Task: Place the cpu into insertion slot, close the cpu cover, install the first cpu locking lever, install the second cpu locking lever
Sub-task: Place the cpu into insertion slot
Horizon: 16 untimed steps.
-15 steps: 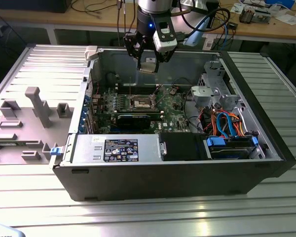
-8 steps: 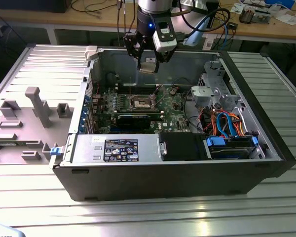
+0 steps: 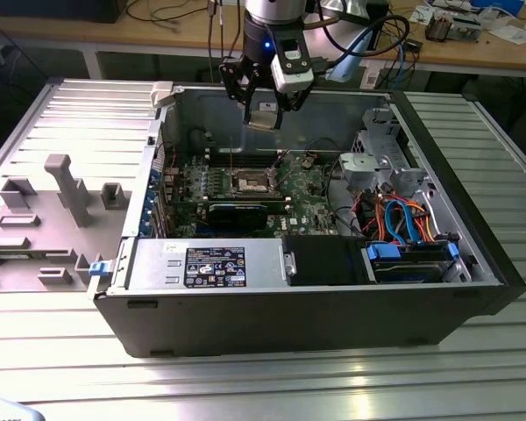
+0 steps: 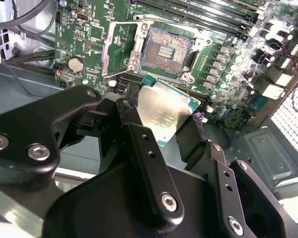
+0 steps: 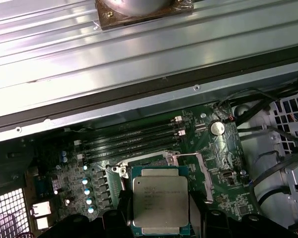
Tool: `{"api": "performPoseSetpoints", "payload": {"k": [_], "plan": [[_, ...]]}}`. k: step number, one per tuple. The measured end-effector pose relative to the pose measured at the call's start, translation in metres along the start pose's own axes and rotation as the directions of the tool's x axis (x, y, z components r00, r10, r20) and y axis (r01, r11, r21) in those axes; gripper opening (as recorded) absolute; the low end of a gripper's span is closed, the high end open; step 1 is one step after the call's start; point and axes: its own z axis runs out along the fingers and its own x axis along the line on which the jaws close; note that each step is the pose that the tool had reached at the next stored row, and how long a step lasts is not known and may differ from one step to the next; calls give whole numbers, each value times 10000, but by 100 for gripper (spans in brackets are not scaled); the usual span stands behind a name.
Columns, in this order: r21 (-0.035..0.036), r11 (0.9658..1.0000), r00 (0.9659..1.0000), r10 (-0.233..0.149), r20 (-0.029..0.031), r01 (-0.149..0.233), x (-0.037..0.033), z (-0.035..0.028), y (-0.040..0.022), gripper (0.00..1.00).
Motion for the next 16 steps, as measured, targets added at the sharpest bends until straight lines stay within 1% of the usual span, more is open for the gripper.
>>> {"api": "performPoseSetpoints", "payload": {"k": [16], "plan": [[-4,9998,9998,197,17,-197,0,0,0,55]]}}
